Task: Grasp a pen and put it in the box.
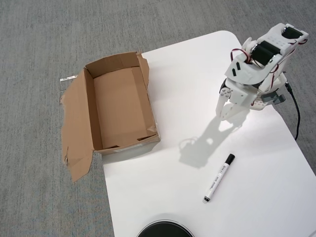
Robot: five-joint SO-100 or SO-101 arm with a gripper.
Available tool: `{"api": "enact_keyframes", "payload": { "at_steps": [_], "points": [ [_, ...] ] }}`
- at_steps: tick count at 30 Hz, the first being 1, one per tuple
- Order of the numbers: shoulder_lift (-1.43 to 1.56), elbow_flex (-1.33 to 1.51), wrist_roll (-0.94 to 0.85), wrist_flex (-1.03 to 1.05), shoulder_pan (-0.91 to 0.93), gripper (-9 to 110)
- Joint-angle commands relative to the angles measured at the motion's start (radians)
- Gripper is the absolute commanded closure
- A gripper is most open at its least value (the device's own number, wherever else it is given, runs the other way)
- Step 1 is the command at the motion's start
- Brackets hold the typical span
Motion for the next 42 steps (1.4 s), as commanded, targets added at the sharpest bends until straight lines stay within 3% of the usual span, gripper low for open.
{"api": "enact_keyframes", "payload": {
  "at_steps": [1, 14, 21, 42],
  "points": [
    [-0.021, -0.005, 0.01, -0.015, -0.008, 99],
    [-0.19, -0.005, 0.015, -0.239, -0.136, 99],
    [-0.319, -0.005, 0.159, -0.356, -0.205, 99],
    [-0.528, -0.005, 0.171, -0.367, -0.231, 99]
  ]
}}
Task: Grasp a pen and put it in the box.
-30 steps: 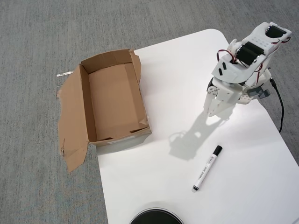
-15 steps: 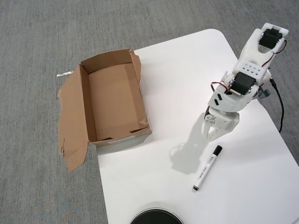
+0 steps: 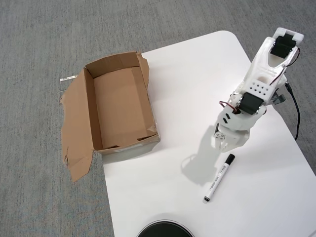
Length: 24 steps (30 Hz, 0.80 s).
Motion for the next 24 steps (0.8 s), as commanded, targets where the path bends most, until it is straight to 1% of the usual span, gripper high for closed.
{"api": "enact_keyframes", "payload": {
  "at_steps": [1, 7, 13, 15, 19, 24],
  "points": [
    [-0.023, -0.008, 0.008, -0.009, -0.002, 99],
    [-0.031, -0.007, 0.008, -0.009, 0.004, 99],
    [-0.129, -0.022, 0.012, -0.015, -0.001, 99],
    [-0.147, -0.024, 0.038, -0.028, -0.002, 99],
    [-0.149, -0.024, 0.108, -0.083, -0.016, 95],
    [-0.152, -0.012, 0.117, -0.153, -0.058, 89]
  ]
}}
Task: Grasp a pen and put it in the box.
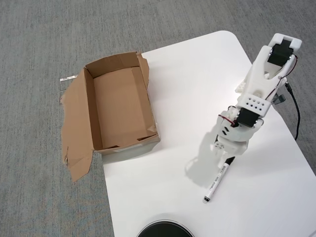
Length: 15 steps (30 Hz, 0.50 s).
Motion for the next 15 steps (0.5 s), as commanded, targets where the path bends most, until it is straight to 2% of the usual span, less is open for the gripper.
{"api": "enact_keyframes", "payload": {
  "at_steps": [1, 8, 15],
  "points": [
    [0.0, -0.008, 0.015, -0.046, -0.015, 88],
    [-0.002, -0.018, 0.03, -0.048, -0.045, 85],
    [-0.006, -0.008, 0.182, -0.048, -0.117, 85]
  ]
}}
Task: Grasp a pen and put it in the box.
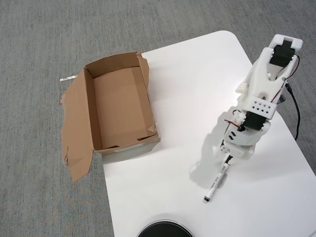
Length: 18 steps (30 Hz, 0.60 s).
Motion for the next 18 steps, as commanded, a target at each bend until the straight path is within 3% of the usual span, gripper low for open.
{"api": "enact_keyframes", "payload": {
  "at_steps": [1, 18],
  "points": [
    [-0.012, -0.01, 0.087, -0.011, -0.051, 85],
    [-0.11, -0.024, 0.174, -0.012, -0.104, 85]
  ]
}}
